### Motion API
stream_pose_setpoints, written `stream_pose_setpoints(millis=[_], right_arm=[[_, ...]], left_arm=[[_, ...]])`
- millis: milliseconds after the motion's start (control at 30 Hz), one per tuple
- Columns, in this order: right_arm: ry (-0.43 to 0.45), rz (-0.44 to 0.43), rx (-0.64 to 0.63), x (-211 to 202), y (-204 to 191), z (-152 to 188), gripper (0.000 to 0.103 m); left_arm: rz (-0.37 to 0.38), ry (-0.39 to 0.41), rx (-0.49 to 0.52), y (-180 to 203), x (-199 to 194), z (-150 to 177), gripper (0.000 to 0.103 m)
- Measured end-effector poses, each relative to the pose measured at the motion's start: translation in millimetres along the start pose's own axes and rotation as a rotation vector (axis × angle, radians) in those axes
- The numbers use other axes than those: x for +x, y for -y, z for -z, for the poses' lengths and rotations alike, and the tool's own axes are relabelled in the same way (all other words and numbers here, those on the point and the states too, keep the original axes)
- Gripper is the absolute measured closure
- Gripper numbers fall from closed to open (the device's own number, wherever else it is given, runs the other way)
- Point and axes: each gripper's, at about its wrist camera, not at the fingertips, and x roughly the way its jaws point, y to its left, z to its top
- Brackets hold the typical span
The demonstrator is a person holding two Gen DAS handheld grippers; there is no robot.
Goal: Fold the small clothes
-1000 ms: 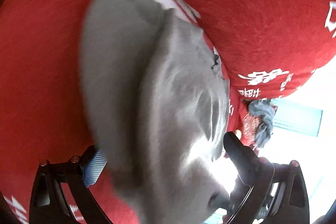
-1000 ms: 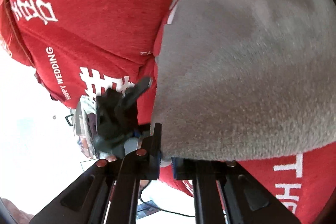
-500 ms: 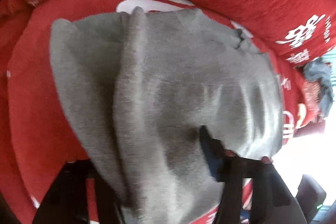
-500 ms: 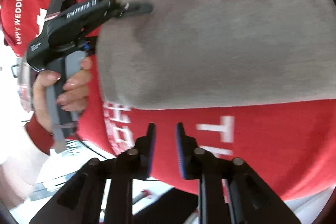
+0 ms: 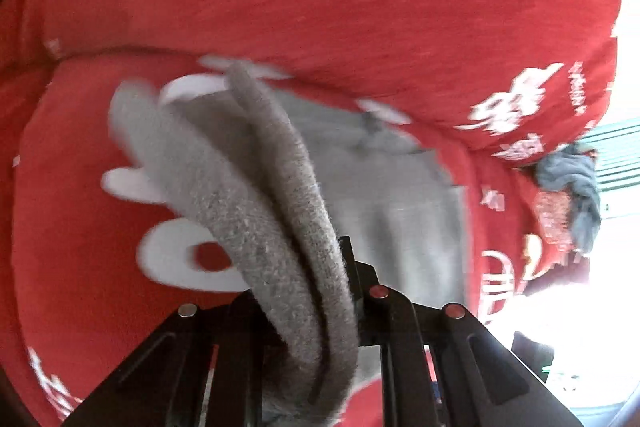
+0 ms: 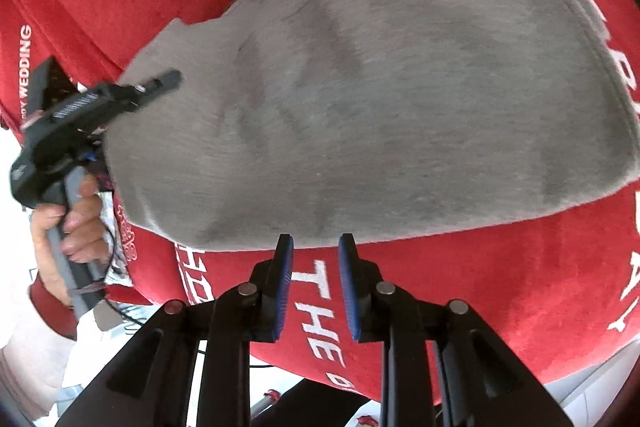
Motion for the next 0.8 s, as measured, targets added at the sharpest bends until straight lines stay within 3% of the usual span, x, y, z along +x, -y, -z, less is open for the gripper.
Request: stream_pose_setpoints(millis=[100, 233, 400, 467, 533, 567, 633, 667, 800], right_arm=[[0.025, -0.014, 0.026, -24.7, 25.4, 2.1, 0.077], [0.071, -0.033, 0.062, -49.9, 57.7, -6.5, 0.077], [0.123, -0.073, 0.148, -74.5, 97.3, -18.5, 0.077], [0.139, -0.093, 0.185, -79.9, 115.3, -23.8, 0.077], [0.147, -0.102, 0.215, -81.8, 127.9, -27.0, 0.077], [0.152, -0.107, 0.231, -82.6, 135.0, -27.8, 0.077], [0.158, -0.134, 0.256, -84.1, 146.8, -28.7, 0.077], [0.16, -0.148, 0.264, -84.5, 151.6, -28.4, 0.077], [0.16, -0.188, 0.268, -86.4, 164.4, -29.7, 0.077]], left_arm=[[0.035, 0.015, 0.046, 47.0, 3.1, -9.3, 0.087], [0.014, 0.029, 0.148, 115.5, 25.4, -17.7, 0.087], [-0.143, -0.042, 0.335, 195.2, 105.4, -11.2, 0.087], [-0.206, -0.122, 0.412, 213.5, 149.1, -0.9, 0.086], [-0.314, -0.191, 0.49, 224.8, 184.7, 12.4, 0.084], [-0.354, -0.193, 0.534, 231.2, 193.1, 19.4, 0.079], [-0.326, -0.164, 0.572, 242.1, 190.9, 28.0, 0.038], [-0.301, -0.154, 0.573, 246.2, 188.2, 29.7, 0.031], [-0.252, -0.11, 0.623, 268.3, 172.0, 35.3, 0.028]])
